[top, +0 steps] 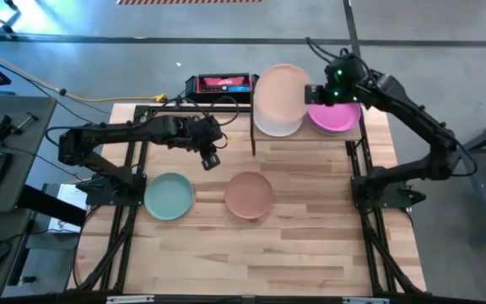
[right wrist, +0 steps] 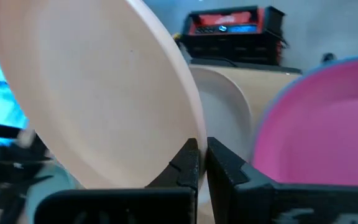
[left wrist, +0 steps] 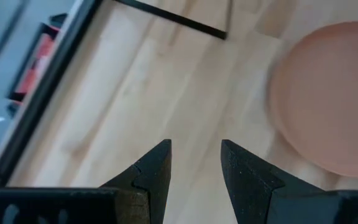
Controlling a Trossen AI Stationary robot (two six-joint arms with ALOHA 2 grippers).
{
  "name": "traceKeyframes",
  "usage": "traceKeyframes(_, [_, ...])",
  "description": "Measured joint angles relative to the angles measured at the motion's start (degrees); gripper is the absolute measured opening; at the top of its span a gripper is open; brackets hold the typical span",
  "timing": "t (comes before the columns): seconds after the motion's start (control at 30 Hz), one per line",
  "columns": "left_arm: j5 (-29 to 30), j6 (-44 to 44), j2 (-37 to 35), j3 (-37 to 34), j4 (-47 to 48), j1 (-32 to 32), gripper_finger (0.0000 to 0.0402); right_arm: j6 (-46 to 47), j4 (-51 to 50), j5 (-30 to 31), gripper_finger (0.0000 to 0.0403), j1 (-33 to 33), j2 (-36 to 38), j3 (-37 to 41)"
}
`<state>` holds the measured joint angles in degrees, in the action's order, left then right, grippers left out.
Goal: Place and stack plates onto a shelf
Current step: Stack the light orange plate on top of the white plate on the shelf
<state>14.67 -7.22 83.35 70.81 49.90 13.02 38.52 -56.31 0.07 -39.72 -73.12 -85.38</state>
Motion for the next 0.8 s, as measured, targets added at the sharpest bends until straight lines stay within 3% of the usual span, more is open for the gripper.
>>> traceKeyframes(0.23, [2.58,0.37,0.00,0.00,-0.01,1.29,0.0129,-1.79,5.58,-5.01,0.0000,-2.29,-3.01,-0.02])
traceKeyframes(0.8, [2.56,0.17,0.00,0.00,-0.07,1.26,0.0129,-12.89,-2.29,-2.40,0.0000,-2.68,-9.98,-0.02])
